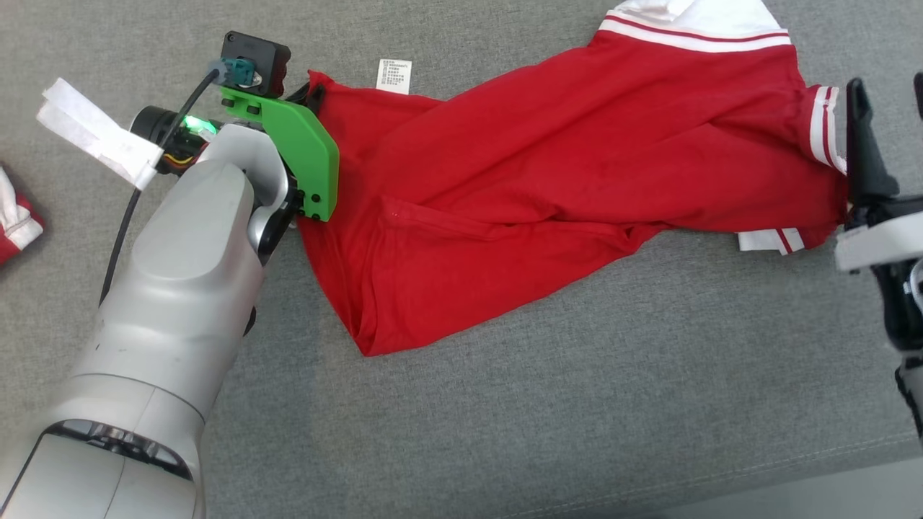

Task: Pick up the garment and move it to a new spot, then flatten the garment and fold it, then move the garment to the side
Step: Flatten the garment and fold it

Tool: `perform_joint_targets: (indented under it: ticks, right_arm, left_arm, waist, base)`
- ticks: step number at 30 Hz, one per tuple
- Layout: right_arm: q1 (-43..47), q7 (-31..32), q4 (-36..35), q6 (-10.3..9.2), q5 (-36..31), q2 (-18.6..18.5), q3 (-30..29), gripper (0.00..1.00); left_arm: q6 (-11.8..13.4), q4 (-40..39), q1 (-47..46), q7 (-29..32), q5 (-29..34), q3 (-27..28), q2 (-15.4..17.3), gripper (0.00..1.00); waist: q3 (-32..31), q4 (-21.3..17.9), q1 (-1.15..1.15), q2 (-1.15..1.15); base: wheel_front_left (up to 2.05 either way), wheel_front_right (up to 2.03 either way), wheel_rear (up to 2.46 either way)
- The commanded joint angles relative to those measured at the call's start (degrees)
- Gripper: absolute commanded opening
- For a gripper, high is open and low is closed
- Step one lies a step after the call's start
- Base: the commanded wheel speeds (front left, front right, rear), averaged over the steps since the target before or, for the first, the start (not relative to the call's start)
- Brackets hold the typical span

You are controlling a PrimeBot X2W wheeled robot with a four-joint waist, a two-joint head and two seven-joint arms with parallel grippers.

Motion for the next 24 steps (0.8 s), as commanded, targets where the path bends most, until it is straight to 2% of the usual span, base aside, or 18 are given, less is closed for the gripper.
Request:
perform_joint_targets:
  ticks: [1, 15, 24]
  right_arm:
    - [-2.3, 0.5, 1.5, -0.08, 0.7, -0.8, 0.5, 1.00]
    - [-25.5, 6.4, 24.0, -0.08, 5.8, -7.4, 7.2, 1.00]
    - [-37.9, 11.5, 36.0, -0.08, 6.0, -9.6, 11.3, 1.00]
  left_arm:
    - [0.1, -0.1, -1.0, -1.0, -0.6, -0.4, 0.3, 0.00]
    - [0.1, -2.0, -2.8, -7.2, -3.0, -5.3, -1.8, 0.00]
    - [0.1, -2.4, -5.5, -9.8, -3.8, -7.5, -2.9, 0.00]
  waist:
    - [0.8, 1.0, 0.00, 0.00]
    - [5.9, 8.9, 0.00, 0.00]
    - [10.5, 12.5, 0.00, 0.00]
  base:
    - [0.00, 0.00, 0.00]
    - [0.00, 0.00, 0.00]
    - [0.00, 0.00, 0.00]
